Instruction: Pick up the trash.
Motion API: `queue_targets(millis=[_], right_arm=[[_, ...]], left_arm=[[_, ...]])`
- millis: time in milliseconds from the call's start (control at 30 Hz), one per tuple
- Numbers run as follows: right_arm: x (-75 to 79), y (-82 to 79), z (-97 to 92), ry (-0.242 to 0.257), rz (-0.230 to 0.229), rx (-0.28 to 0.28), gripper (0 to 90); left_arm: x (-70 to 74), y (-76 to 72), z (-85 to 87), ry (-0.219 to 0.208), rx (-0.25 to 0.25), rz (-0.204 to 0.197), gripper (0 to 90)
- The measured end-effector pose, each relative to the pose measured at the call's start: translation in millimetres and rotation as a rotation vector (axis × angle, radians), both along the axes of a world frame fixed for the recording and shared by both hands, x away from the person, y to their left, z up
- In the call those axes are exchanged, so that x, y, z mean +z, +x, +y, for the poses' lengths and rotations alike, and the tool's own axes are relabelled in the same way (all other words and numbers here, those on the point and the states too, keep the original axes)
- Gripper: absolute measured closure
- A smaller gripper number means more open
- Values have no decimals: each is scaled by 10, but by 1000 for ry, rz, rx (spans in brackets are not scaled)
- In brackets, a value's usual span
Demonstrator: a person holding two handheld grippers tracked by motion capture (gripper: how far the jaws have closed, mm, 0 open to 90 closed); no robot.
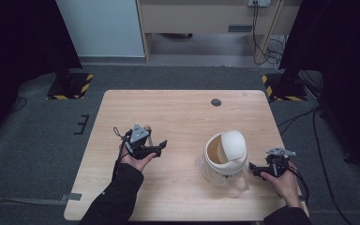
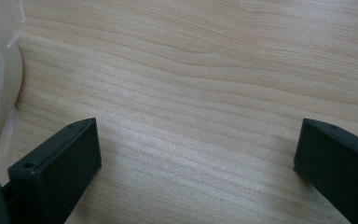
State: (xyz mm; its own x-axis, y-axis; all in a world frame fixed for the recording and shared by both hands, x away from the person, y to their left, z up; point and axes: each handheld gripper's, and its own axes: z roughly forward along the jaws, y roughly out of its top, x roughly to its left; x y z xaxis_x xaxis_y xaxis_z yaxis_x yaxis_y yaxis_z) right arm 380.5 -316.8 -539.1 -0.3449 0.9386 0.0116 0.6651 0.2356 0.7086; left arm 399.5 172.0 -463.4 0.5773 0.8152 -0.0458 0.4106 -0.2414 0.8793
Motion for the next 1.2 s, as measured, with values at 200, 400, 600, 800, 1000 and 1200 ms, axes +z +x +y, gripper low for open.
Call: queue_targets(millis=[200, 400, 600, 800, 1000, 1200], right_arm=[[0, 0, 0, -1, -1, 1, 9], [0, 0, 0, -1, -1, 1, 9], [0, 0, 0, -1, -1, 1, 9], [0, 0, 0, -1, -1, 1, 9], [0, 0, 0, -1, -1, 1, 9], [0, 0, 0, -1, -1, 1, 9]], left_arm=[[-336, 202, 83, 81, 106, 77, 259], [-571, 337, 27, 148, 163, 124, 290], [-701, 387, 26, 167, 198, 184, 355], [-702, 368, 69, 152, 203, 182, 489], [-680, 349, 119, 158, 177, 191, 677], [-657, 308, 201, 146, 133, 220, 790]])
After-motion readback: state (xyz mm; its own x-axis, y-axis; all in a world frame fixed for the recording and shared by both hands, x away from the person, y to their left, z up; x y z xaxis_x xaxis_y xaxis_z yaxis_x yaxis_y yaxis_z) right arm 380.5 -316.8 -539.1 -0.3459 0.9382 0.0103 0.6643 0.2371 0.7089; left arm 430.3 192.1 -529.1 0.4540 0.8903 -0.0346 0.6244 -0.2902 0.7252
